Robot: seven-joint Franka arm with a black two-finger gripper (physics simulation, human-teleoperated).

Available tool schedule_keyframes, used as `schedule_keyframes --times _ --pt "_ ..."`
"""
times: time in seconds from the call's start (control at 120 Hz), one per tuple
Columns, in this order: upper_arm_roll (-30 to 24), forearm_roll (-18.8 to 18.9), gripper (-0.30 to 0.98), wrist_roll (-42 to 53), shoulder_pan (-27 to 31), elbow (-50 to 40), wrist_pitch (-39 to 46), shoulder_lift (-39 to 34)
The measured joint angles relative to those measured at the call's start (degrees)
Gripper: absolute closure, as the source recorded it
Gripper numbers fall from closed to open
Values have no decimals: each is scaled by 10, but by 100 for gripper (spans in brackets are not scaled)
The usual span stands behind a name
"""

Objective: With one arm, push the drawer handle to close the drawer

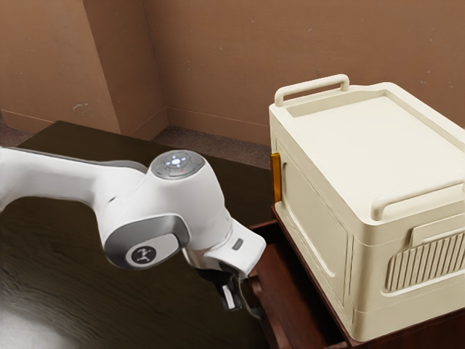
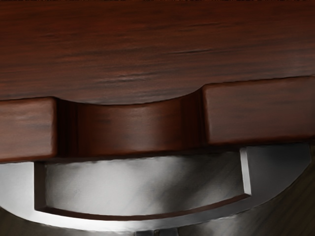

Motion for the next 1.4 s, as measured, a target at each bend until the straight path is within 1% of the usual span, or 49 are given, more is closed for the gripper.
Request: schedule_keyframes --times 0.492,1.175,1.275,1.4 --pt "-8 1 79 -4 -2 74 -1 70" --pt "-12 9 78 -4 -2 152 -3 140" --pt "-16 14 79 52 9 162 1 148" --pt "-13 13 80 68 8 165 1 151"
